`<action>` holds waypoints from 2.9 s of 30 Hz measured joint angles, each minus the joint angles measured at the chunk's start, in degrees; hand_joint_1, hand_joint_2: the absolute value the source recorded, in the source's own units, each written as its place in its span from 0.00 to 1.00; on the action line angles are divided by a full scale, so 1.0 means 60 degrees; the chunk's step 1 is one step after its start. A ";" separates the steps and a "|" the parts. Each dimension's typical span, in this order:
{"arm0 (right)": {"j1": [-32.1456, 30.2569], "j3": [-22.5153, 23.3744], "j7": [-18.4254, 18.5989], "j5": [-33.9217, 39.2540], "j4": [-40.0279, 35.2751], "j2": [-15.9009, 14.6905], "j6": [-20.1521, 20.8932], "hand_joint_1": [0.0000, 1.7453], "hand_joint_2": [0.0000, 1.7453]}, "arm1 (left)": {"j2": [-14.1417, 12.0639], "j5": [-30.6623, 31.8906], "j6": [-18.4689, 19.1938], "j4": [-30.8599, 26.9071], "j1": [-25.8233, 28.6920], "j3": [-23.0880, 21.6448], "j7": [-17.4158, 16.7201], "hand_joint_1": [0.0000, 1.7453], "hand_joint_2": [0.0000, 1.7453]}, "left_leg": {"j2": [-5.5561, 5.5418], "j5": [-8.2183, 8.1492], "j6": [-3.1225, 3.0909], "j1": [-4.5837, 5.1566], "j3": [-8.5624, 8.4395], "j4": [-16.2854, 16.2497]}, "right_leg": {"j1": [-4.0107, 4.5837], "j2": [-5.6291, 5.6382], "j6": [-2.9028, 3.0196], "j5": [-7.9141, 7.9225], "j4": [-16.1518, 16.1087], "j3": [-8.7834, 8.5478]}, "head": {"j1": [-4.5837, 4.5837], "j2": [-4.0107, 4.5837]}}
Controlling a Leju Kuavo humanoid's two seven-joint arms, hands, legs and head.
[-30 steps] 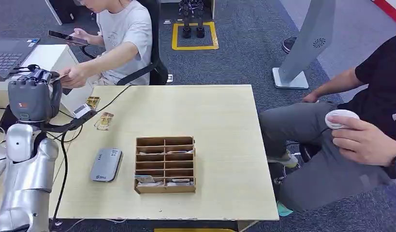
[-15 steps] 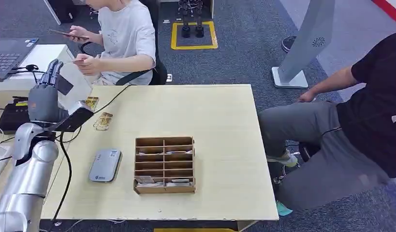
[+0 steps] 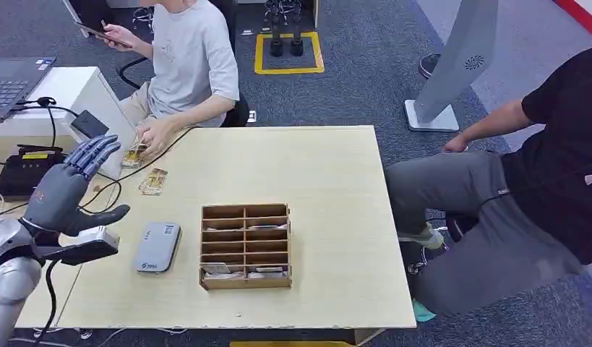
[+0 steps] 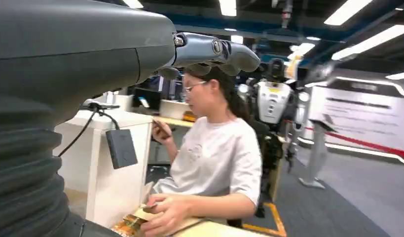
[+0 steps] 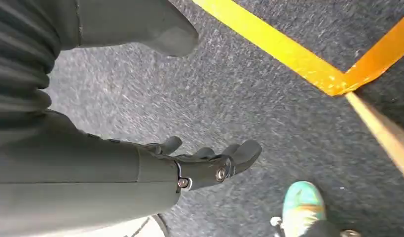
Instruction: Pass the card to the sensor for recognition and then transmit it.
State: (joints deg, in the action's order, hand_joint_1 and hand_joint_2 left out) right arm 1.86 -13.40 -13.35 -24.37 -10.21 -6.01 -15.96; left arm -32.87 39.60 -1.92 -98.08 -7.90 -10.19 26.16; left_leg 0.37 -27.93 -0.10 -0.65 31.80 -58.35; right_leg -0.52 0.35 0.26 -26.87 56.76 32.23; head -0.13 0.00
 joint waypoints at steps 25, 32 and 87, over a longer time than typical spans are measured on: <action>-0.0210 0.0455 0.0036 0.0262 0.0106 -0.0044 -0.0138 0.00 1.00 | -0.1261 0.3410 -0.0466 -0.2192 0.3443 -0.2288 -0.1363 0.00 1.00 | -0.0030 -0.0007 -0.0002 0.0000 0.0016 -0.0001 | -0.0001 -0.0034 -0.0008 -0.0008 -0.0005 0.0006 | 0.0007 0.0000; -0.0194 0.0503 0.0029 0.0277 0.0102 -0.0018 -0.0160 0.00 1.00 | -0.0356 0.4495 -0.0798 -0.1565 0.2635 -0.3747 -0.2099 0.00 1.00 | -0.0040 -0.0006 -0.0004 0.0006 0.0012 -0.0003 | -0.0006 -0.0041 -0.0008 -0.0002 -0.0007 0.0006 | -0.0004 0.0000; -0.0267 0.0685 0.0168 0.0244 0.0134 0.0215 -0.0401 0.00 1.00 | 0.3099 0.6739 -0.1213 0.0876 0.1308 -0.4157 -0.5457 0.00 1.00 | -0.0052 0.0001 -0.0023 0.0014 0.0024 -0.0011 | -0.0014 -0.0060 -0.0014 0.0001 -0.0005 0.0006 | 0.0004 0.0000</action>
State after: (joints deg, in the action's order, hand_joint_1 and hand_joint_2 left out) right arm 0.25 -9.29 -12.35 -22.91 -9.40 -4.72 -18.36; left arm -14.27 80.04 -9.20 -92.83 -0.06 -35.12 -6.58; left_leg 0.06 -27.93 -0.24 -0.57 31.94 -58.42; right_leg -0.61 -0.01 0.17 -26.87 56.73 32.26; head -0.11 0.00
